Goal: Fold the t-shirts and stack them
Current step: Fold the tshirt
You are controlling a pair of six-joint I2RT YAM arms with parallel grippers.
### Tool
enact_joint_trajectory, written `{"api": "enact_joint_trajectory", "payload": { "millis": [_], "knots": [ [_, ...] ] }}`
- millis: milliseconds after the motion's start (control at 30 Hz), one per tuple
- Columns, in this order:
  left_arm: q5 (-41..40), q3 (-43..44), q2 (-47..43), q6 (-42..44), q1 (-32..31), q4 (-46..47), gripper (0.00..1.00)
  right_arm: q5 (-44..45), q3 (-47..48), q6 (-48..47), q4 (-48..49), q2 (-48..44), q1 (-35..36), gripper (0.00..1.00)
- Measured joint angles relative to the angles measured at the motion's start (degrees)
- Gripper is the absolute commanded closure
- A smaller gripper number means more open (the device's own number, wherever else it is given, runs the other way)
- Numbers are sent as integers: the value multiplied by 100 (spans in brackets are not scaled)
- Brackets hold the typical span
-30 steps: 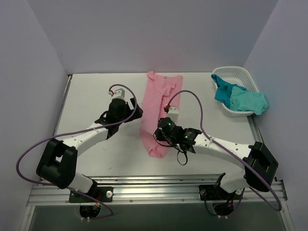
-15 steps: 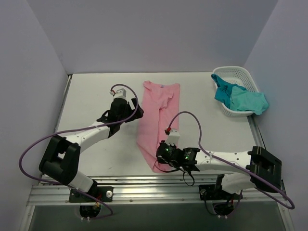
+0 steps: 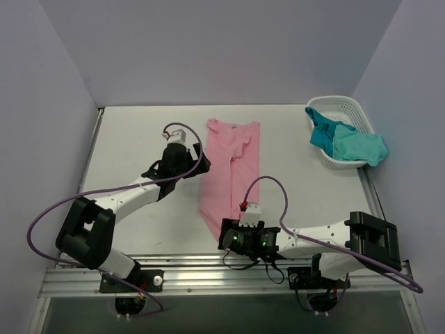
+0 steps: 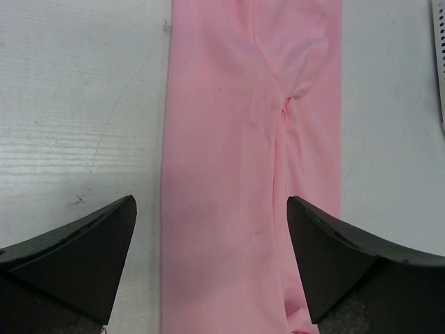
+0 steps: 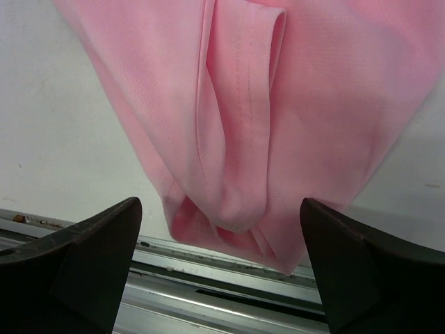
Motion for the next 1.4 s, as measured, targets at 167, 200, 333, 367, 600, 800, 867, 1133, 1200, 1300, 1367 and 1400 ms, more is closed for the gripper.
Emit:
{"api": "enact_joint_trajectory", "payload": {
  "millis": [167,200,333,367,600,800,867,1133,1200,1300,1367,1400],
  "knots": [
    [-258,-83,-601,-46,-400,-247,1,323,216,151,-529,-144,208,7],
    [-372,-142,-813,-87,-562,-284,1,393,254,179,-649,-234,243,8],
    [-929,-487,-1663,-361,-1521,-490,1,713,361,337,-1202,-800,306,7],
    [-1005,-588,-1794,-439,-1707,-538,1,787,365,376,-1331,-957,308,7],
    [-1860,-1534,-2365,-1342,-3045,-1217,0,1023,24,581,-1674,-2068,177,4],
    [-2221,-1818,-2358,-1871,-3418,-1384,0,483,-907,328,-1027,-2168,-691,8],
    [-2273,-1893,-2249,-1982,-3429,-1346,0,299,-1095,232,-817,-2028,-872,8],
    [-2232,-1932,-1182,-2149,-3445,-839,6,-157,-1121,-302,450,-1213,-1384,18],
    [-2190,-1932,-990,-2208,-3447,-693,6,-216,-1113,-387,693,-1102,-1451,23],
    [-2116,-1932,-855,-2288,-3451,-501,7,-326,-1113,-518,883,-1016,-1545,39],
    [-2081,-1934,-828,-2354,-3451,-369,11,-452,-1113,-605,896,-990,-1622,50],
    [-2065,-1937,-828,-2391,-3451,-323,13,-503,-1115,-638,892,-990,-1663,51]
  ]
}}
